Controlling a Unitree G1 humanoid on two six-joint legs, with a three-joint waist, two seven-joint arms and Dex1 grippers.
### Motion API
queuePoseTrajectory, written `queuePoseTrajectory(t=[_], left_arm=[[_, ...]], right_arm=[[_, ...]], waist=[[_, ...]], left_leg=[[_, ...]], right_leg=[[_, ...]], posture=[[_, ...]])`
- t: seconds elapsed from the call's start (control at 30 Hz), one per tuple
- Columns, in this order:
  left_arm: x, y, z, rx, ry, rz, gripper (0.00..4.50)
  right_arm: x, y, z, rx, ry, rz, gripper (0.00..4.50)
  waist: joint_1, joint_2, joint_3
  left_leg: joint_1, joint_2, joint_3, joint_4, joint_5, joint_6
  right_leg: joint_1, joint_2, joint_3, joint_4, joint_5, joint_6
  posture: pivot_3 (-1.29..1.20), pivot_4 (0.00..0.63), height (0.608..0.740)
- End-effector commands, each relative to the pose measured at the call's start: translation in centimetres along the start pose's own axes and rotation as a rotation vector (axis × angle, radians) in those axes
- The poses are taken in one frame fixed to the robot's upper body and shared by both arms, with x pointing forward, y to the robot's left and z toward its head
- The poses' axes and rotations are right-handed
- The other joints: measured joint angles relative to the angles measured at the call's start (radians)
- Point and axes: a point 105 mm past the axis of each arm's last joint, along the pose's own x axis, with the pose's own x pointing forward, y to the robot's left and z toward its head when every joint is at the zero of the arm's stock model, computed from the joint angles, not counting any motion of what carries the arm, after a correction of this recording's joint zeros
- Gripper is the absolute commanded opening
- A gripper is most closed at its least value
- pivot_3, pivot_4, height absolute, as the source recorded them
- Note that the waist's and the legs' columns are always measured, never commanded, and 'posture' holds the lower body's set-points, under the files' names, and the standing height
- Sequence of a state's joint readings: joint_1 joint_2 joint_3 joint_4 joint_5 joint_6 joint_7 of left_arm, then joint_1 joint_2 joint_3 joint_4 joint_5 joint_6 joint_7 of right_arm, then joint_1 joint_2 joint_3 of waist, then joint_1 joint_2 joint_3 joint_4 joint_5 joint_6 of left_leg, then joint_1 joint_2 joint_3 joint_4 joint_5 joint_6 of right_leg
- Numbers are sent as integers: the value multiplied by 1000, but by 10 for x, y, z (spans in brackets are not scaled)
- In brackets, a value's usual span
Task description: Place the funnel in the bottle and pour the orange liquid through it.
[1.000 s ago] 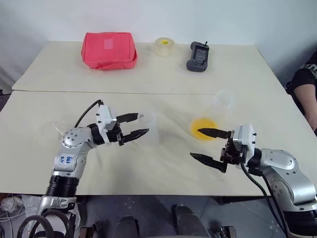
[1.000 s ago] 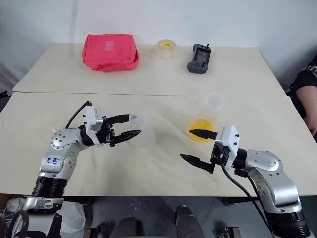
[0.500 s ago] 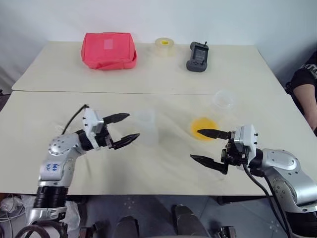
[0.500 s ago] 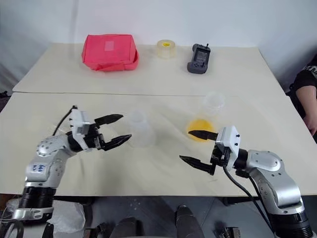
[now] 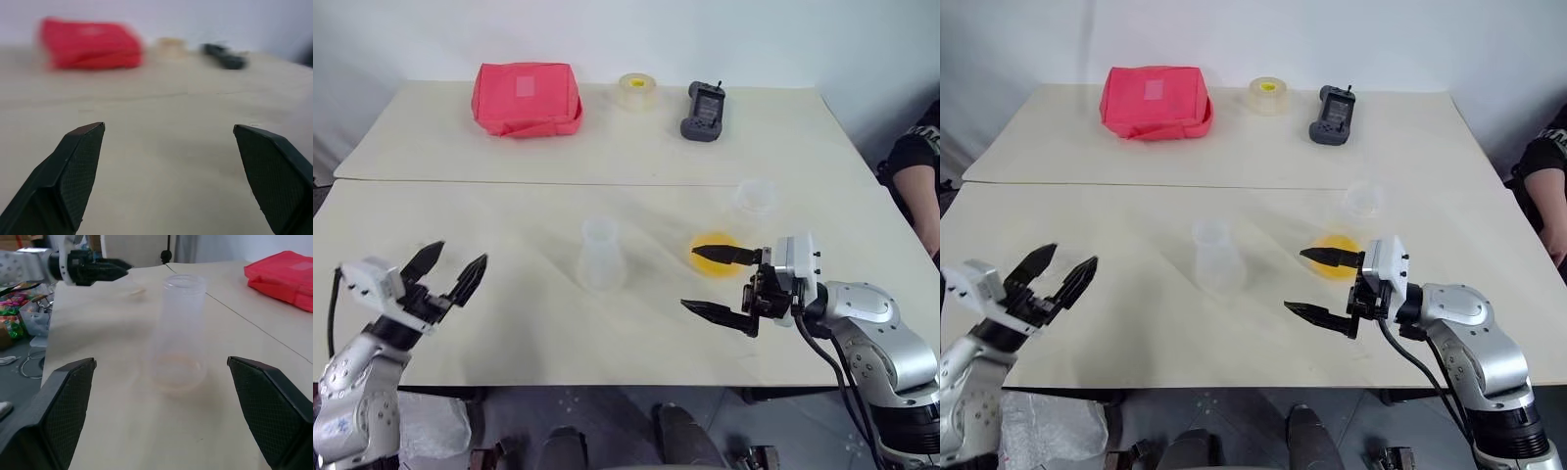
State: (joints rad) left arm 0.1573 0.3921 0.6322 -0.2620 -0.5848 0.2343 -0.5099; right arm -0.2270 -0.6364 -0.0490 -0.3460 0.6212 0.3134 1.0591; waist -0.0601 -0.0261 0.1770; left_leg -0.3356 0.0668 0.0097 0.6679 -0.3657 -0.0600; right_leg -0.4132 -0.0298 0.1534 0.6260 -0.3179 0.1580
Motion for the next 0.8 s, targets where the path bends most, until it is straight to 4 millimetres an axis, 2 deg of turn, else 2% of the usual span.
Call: queuePoseTrajectory(t=[0.03,0.1,0.23,0.33,0.5,0.8], left_arm=[[-37,25,7,20,-41,223,4475],[-45,26,6,19,-39,263,4475],[-45,26,8,37,-37,294,4475],[-41,30,9,44,-47,323,4475],[-29,38,8,47,-50,326,4475],[-9,50,4,81,-53,354,4475]], right_arm=[[3,-1,7,-10,-38,40,4500],[4,0,9,-6,-50,58,4500],[7,6,12,0,-74,106,4500],[12,16,16,3,-86,163,4500],[27,31,36,18,-140,228,4500],[40,35,53,73,-193,235,4500]], waist=[[1,0,0],[4,-2,1],[25,-4,2],[25,-4,2],[21,-4,2],[14,-4,2]], left_leg=[[0,0,0,0,0,0],[0,0,0,0,0,0],[0,-1,-2,1,0,0],[0,-1,0,2,0,0],[0,-1,0,0,0,0],[-1,-1,-1,0,0,0]], right_leg=[[0,0,0,0,0,0],[0,0,0,-1,0,0],[1,0,-1,-1,0,0],[2,0,0,-1,0,0],[0,1,-1,-1,0,0],[0,0,-1,-2,0,0]], posture=[[0,150,740],[0,150,740],[0,150,740],[0,150,740],[0,150,740],[0,150,740]])
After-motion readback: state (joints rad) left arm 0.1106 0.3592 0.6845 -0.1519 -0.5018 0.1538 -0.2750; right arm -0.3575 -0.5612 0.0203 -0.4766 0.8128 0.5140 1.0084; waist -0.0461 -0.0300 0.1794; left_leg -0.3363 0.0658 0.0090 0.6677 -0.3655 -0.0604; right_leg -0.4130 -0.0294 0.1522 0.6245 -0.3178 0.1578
